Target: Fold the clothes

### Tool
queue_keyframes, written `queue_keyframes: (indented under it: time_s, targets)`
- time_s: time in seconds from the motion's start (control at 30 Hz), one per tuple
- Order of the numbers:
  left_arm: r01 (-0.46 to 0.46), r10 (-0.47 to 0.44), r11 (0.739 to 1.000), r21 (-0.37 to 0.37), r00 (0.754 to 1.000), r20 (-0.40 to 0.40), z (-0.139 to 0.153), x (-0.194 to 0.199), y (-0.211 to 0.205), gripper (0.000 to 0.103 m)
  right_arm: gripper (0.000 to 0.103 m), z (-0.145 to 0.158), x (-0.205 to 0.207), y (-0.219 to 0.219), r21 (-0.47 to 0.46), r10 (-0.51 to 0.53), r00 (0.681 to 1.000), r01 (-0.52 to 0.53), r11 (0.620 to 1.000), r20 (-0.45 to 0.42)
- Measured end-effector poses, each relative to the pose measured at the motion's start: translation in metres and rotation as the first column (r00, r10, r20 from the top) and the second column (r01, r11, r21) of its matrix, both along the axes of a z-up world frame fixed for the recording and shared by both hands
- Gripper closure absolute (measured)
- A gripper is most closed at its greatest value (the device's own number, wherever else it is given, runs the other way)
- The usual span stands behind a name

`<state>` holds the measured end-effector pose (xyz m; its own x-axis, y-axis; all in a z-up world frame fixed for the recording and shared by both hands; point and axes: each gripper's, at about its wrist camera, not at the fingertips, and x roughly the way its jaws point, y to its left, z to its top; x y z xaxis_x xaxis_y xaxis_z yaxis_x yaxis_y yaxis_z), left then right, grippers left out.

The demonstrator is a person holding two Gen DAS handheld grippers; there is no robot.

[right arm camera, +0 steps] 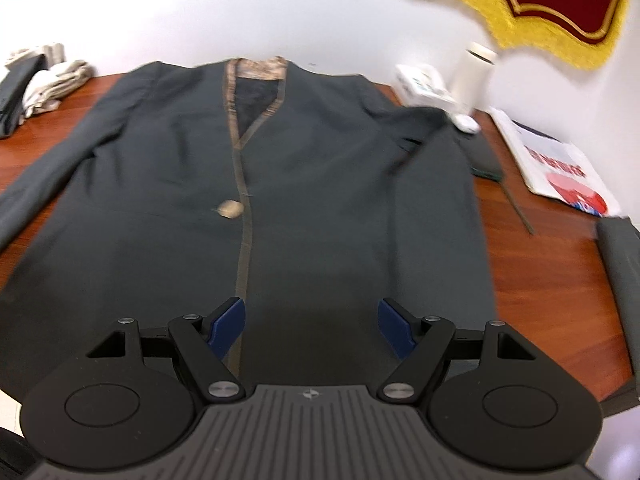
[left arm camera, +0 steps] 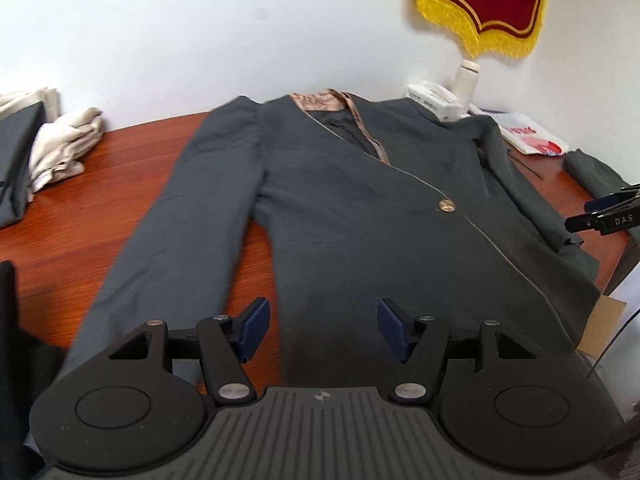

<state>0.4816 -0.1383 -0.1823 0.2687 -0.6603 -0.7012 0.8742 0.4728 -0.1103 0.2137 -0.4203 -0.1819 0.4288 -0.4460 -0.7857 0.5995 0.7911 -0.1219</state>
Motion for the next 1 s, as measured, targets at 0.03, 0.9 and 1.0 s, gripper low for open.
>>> queue_keyframes:
  time_s: [0.03,0.9,1.0]
  targets:
    - [-0.009,0.009,1.0,0.005,1.0,-0.002,0.0,-0.005,-0.007,0.04,0.024,-0.002,-0.007,-0.007,-0.001,-0.003,1.0,0.003,1.0,-0.004]
    - [-0.17,0.178,0.961,0.219,0.984,-0.016,-0.071,-0.142,-0.136,0.027,0.033,-0.084,-0.08,-0.126,-0.089,0.3,0.951,-0.305,0.948,-0.07]
    - [-0.191,0.198,0.956,0.222,0.98,-0.012,-0.072,-0.145,-0.138,0.025,0.05,-0.082,-0.079,-0.128,-0.1,0.323,0.945,-0.326,0.94,-0.045]
